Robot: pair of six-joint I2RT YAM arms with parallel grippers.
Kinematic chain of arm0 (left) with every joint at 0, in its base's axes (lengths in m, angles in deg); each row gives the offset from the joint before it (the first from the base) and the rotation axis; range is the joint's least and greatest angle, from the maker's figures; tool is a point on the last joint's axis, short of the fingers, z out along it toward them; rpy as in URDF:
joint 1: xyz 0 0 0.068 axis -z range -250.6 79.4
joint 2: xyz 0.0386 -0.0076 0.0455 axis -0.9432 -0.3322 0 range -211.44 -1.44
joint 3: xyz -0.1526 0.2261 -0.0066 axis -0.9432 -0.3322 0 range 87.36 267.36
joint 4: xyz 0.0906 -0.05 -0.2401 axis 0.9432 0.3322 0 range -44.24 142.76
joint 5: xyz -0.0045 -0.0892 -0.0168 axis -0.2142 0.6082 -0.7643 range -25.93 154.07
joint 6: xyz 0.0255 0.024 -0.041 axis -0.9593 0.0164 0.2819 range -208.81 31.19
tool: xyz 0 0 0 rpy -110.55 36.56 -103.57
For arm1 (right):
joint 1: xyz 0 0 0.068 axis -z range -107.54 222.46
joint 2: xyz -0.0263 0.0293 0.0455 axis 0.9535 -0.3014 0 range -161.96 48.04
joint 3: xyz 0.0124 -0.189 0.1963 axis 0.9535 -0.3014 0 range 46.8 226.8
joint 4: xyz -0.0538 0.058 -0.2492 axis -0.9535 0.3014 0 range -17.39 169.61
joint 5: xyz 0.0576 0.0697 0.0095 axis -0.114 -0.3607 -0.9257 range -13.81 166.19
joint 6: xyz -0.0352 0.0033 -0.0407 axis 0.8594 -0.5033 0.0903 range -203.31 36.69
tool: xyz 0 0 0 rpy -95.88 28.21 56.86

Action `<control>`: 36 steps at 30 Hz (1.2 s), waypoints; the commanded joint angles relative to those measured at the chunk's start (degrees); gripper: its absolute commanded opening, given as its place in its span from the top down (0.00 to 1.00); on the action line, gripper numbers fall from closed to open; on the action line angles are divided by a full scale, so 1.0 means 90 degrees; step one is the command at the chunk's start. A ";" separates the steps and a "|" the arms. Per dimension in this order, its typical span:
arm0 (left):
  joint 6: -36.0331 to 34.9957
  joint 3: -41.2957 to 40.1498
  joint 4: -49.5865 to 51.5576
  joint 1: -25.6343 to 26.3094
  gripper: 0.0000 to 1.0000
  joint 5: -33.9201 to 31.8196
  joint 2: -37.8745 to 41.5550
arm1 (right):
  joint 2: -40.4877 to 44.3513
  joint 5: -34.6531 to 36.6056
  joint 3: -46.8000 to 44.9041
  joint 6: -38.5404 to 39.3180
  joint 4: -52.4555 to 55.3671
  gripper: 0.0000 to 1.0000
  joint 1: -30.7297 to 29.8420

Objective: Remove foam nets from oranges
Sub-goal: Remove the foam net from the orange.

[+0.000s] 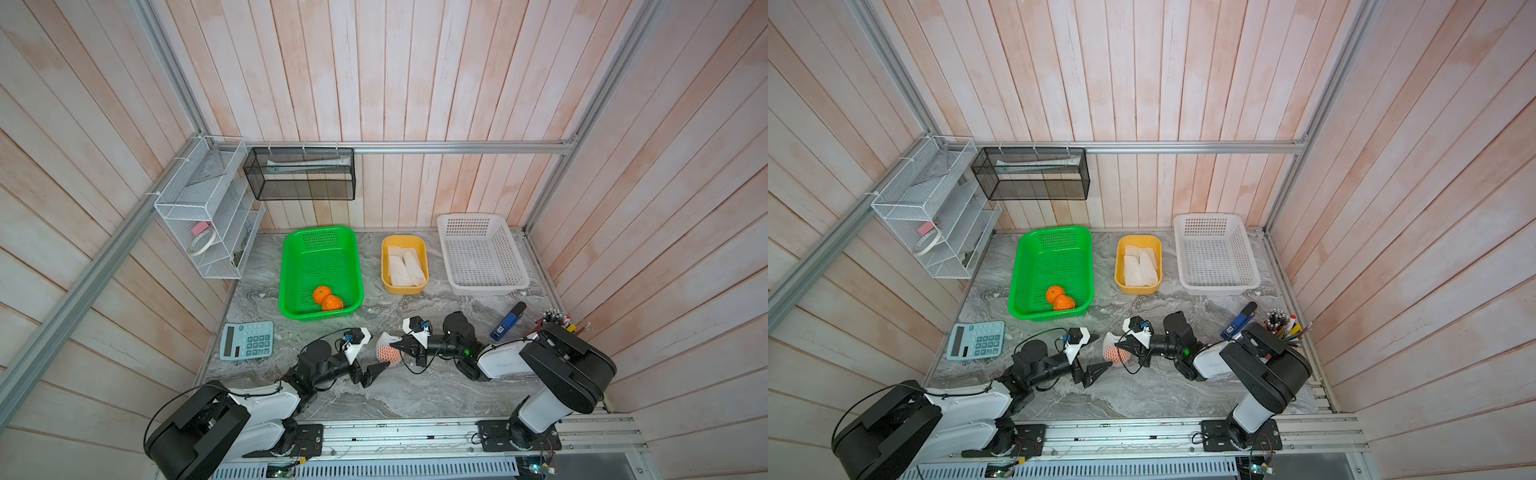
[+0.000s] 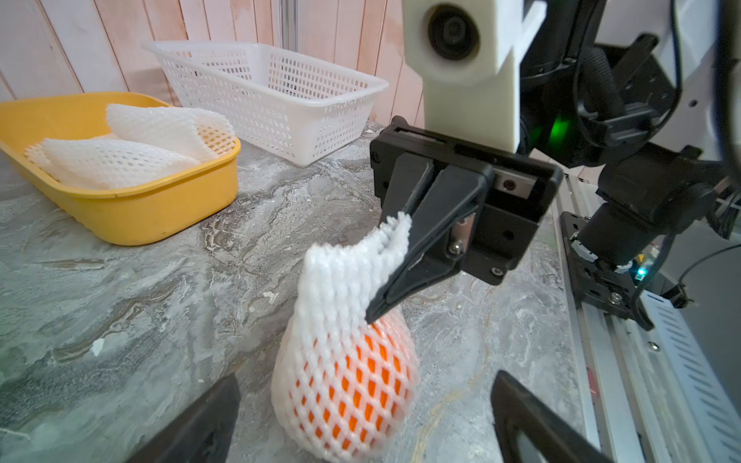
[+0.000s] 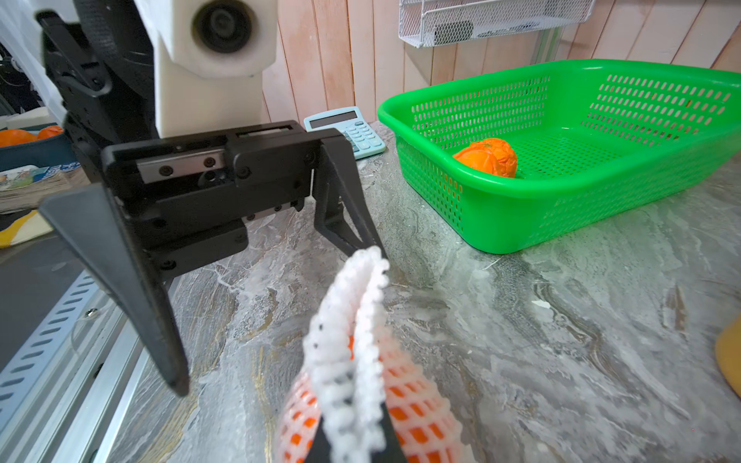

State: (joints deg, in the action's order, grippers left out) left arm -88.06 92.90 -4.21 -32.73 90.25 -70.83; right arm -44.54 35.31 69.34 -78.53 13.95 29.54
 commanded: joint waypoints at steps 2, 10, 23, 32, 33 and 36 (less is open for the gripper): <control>-0.0296 0.0305 -0.0622 -0.0027 0.04 0.0436 -0.0523 | -0.0075 -0.0290 0.0044 0.0233 -0.0004 1.00 0.0022; 0.0003 0.0477 -0.0853 -0.0413 0.26 0.1318 -0.1012 | 0.0236 -0.0382 -0.0071 0.0509 0.0218 1.00 0.0022; 0.0164 0.0856 -0.0612 -0.0496 0.59 0.1910 -0.1519 | 0.0569 -0.0375 -0.0081 0.0833 0.0677 1.00 0.0022; 0.0243 0.1072 -0.0496 -0.0521 0.91 0.2174 -0.1766 | 0.0560 -0.0321 -0.0018 0.0833 0.0765 1.00 0.0032; 0.0267 0.1093 -0.0517 -0.0523 0.95 0.2180 -0.1811 | 0.0560 -0.0307 -0.0003 0.0801 0.0765 1.00 0.0047; 0.0274 0.1084 -0.0656 -0.0518 1.00 0.2075 -0.1836 | 0.0584 -0.0362 -0.0002 0.0539 0.0646 0.99 0.0158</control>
State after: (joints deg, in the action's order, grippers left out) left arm -85.74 101.47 -8.98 -37.50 108.61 -86.87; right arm -40.23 33.39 69.02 -71.91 20.40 30.61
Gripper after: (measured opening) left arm 0.068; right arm 0.058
